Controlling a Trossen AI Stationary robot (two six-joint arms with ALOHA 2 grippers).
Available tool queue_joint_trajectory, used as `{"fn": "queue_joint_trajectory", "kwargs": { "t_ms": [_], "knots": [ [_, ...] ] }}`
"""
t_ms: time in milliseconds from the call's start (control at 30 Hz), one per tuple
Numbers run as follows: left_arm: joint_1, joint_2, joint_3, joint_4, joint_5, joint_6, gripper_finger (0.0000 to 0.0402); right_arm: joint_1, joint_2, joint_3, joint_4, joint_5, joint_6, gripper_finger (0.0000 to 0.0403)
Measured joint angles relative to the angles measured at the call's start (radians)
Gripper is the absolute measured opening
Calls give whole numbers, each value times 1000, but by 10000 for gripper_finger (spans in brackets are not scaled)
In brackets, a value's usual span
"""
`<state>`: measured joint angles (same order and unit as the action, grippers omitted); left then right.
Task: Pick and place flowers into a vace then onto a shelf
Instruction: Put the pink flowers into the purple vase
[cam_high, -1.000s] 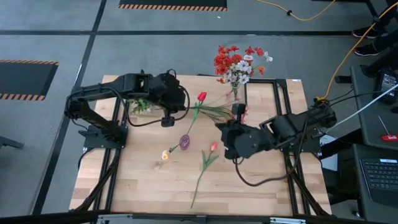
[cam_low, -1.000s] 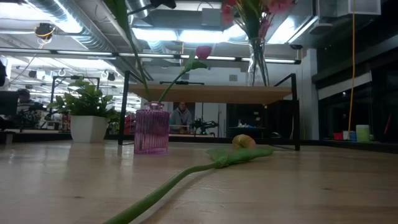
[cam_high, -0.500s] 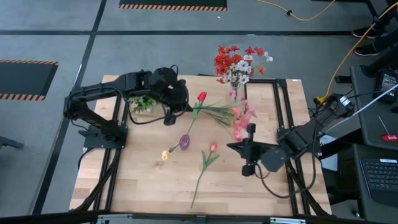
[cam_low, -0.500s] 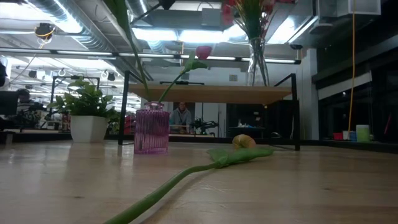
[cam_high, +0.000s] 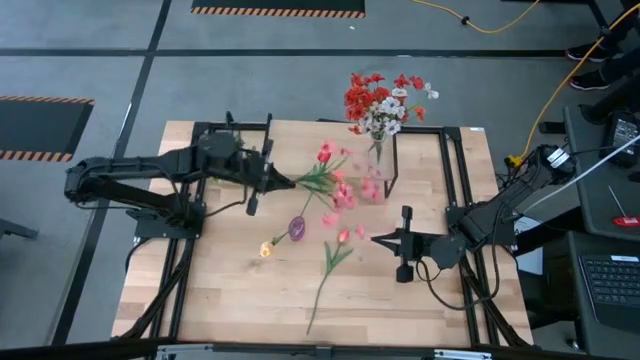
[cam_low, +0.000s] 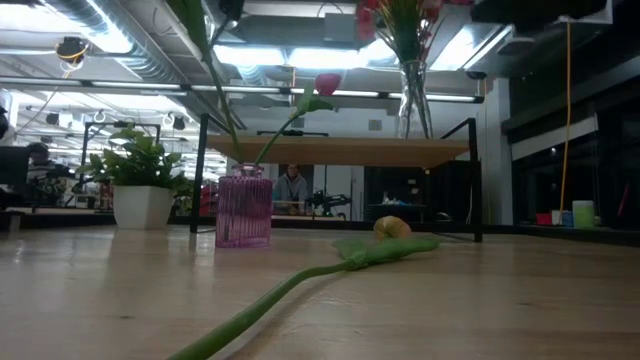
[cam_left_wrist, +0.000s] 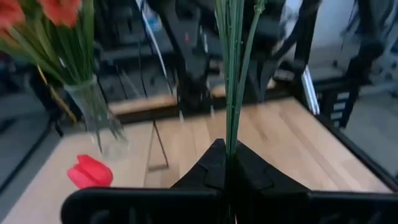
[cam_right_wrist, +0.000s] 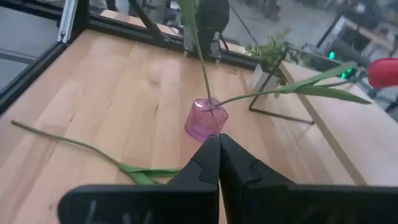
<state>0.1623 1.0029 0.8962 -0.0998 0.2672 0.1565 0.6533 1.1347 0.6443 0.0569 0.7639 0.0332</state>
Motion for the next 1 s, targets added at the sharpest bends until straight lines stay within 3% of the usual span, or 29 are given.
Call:
{"fn": "queue_joint_trajectory", "kwargs": {
  "t_ms": [300, 600, 800, 1000],
  "knots": [
    [-13, -56, -331, 516, 65, -55, 3, -36, 1, -189, 313, 0, -40, 0],
    [-43, -7, -588, 1052, 34, -147, 3, -117, 2, -261, 367, 1, 64, 0],
    [-101, 97, -645, 1246, -71, -131, 3, -156, 4, -261, 369, -1, 47, 0],
    [-138, 250, -637, 1375, -91, -103, 3, -167, 4, -261, 369, -6, 59, 0]
  ]
}}
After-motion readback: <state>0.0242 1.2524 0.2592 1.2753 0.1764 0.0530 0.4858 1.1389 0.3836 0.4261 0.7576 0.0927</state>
